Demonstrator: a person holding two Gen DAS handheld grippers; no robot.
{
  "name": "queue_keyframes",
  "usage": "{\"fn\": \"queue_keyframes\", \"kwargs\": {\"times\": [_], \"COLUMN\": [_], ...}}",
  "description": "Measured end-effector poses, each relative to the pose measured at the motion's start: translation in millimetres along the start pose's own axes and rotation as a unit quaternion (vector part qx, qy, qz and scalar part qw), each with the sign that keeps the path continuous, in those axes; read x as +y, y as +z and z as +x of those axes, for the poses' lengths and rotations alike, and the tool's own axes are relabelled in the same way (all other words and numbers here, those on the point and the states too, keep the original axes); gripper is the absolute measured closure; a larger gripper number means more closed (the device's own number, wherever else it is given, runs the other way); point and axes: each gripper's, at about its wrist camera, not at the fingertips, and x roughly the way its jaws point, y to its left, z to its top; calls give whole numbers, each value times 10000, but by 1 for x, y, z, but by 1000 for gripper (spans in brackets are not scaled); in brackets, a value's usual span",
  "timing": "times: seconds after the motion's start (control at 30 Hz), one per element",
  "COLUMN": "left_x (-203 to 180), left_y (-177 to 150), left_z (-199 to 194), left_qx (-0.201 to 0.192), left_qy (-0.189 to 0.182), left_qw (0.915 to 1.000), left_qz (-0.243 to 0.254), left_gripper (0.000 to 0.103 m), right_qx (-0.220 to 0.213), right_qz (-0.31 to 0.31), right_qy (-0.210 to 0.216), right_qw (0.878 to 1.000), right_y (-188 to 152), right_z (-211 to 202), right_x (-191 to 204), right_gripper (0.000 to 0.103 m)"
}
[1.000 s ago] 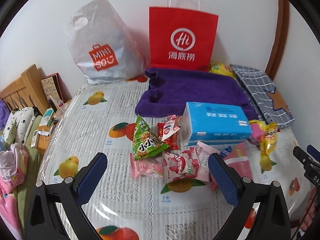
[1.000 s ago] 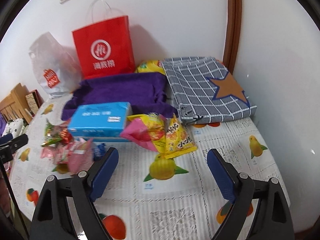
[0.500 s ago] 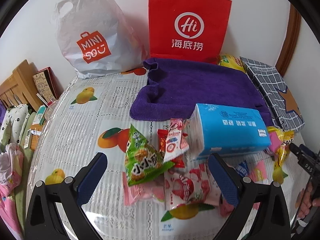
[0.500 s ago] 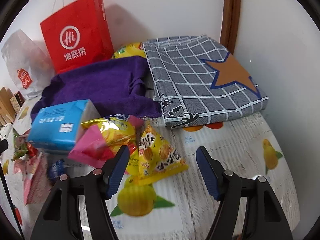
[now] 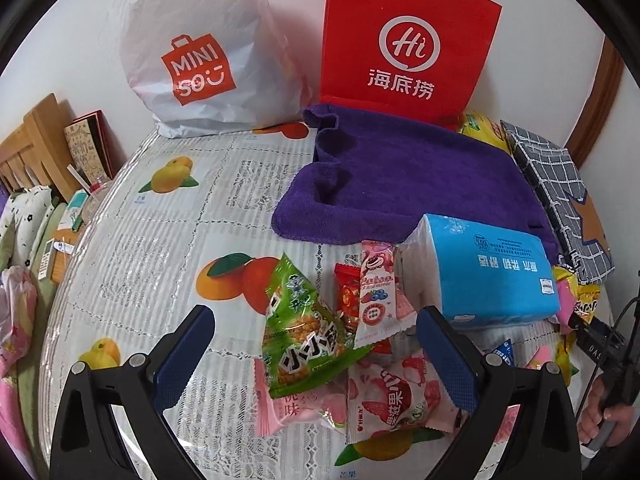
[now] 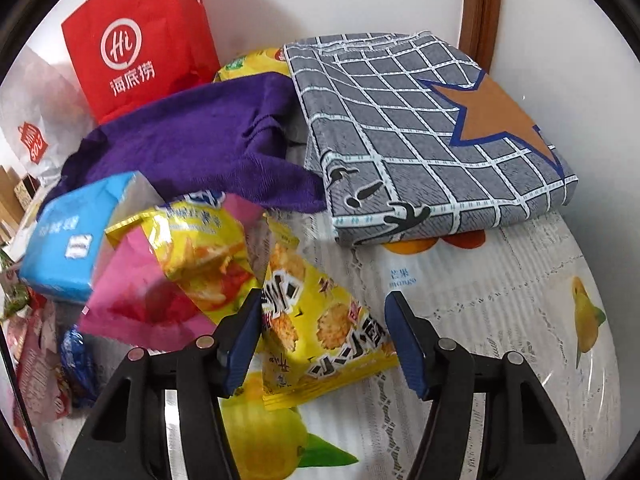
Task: Organize snacks
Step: 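Grasp the green triangular packet with the left gripper while the right grasps the yellow triangular packet, then carry both packets over the purple towel, left and right grippers together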
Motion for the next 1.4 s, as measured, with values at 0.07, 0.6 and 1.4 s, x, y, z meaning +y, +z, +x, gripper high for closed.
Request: {"fn": "queue_keyframes", "kwargs": {"times": [0.07,0.6,1.4], "left_x": [-4,36,9], "left_y": [1,10,-2], "left_z": [4,5,19], "left_qx": [50,4,341], "left_qy": [48,31,-338], "left_qw": [9999,9992,9987], "left_qz": [110,-397,140], "left_gripper": [2,3,57], "right_qx": [28,-22,-245], "right_qz": [-20,39,26], "right_qy": [18,38,-22], "right_qw": [10000,10000,9997], "right_y": [-2,-7,-9], "right_z": [-1,-20,-66], "right_x": [-2,-5,4], "right_gripper": [48,53,54]}}
